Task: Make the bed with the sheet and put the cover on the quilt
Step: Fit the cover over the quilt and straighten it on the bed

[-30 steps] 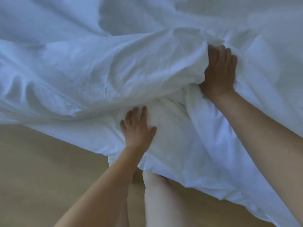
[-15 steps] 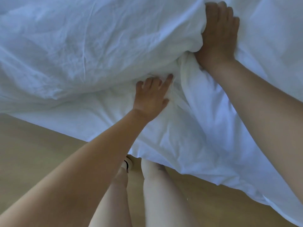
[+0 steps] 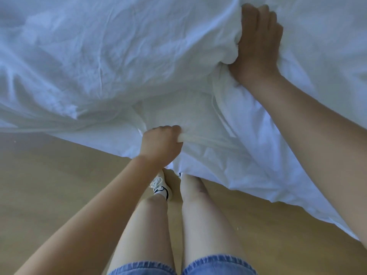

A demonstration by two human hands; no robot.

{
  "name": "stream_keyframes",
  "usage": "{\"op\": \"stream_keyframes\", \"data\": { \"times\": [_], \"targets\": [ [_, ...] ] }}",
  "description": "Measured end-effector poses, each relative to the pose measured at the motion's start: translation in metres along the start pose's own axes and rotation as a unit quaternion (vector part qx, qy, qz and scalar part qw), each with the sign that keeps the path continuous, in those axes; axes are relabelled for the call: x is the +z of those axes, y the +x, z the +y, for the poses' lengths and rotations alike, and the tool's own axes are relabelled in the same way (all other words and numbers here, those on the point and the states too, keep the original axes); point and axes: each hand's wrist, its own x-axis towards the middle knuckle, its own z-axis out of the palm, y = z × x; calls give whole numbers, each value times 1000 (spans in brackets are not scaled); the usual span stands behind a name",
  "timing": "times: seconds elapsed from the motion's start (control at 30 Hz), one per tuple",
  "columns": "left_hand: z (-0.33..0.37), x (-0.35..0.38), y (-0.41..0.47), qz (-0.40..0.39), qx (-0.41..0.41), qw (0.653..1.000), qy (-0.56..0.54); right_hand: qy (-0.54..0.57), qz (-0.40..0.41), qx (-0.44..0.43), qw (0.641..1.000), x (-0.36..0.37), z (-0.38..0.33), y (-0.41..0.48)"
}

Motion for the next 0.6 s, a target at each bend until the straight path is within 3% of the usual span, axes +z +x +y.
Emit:
{"op": "stream_keyframes", "data": {
  "times": [0.13, 0.17, 0.27, 0.37, 0.47, 0.53, 0.6],
  "targets": [
    [26, -14, -40, 165, 99, 971, -143, 8, 29, 30, 999, -12, -12, -42],
    [19, -10, -51, 130, 92, 975, -157, 16, 6, 25, 1000, -18, -17, -55],
    [-18, 24, -73, -22, -31, 998, -53, 32, -41, -13, 999, -17, -23, -98],
    [-46, 61, -93, -85, -115, 984, -110, 10, -79, -28, 996, 7, -27, -156],
    [-50, 96, -95, -130, -243, 924, -265, 17, -41, -14, 999, 31, -31, -216],
    [-40, 116, -88, -184, -312, 849, -385, 47, -76, 15, 996, 48, -29, -262],
    [-15, 129, -80, -256, -342, 791, -438, 90, -133, 108, 981, 62, -24, -309]
  ]
}}
